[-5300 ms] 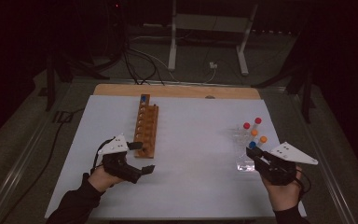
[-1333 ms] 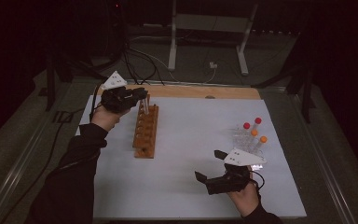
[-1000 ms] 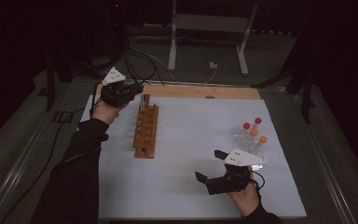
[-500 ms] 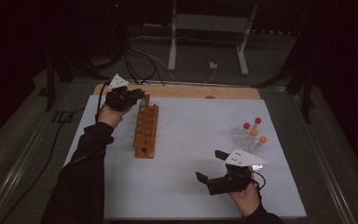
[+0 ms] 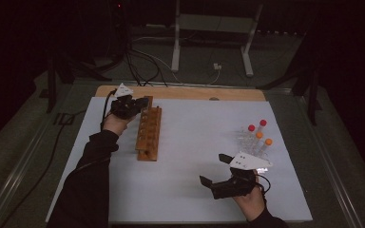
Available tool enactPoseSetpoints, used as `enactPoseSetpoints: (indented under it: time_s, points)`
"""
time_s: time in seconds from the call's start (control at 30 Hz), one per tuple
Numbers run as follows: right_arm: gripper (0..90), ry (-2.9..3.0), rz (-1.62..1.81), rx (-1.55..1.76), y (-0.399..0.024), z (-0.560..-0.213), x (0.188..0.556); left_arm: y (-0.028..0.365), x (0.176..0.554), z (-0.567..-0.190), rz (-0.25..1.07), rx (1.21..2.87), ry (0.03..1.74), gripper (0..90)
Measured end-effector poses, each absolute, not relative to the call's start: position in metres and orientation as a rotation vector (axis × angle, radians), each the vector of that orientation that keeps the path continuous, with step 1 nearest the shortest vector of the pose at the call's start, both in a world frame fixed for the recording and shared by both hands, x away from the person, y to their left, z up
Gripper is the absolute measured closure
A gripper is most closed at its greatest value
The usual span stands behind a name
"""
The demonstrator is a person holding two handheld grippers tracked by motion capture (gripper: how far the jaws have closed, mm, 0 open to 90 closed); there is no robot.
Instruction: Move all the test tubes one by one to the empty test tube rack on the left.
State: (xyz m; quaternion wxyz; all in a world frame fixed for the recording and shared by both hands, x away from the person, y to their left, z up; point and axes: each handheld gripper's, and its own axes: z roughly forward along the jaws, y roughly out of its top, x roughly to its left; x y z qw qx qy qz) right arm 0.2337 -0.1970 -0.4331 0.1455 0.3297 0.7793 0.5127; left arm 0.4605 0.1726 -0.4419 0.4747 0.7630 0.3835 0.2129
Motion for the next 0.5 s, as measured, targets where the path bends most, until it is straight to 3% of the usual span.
enactPoseSetpoints:
  time_s: [0.5]
  points:
    - [0.6,2.248,1.482,0.953,-0.1983,-0.4332,0.2335,0.168,0.4606,-0.4477,0.554,1.884,0.931,77.3]
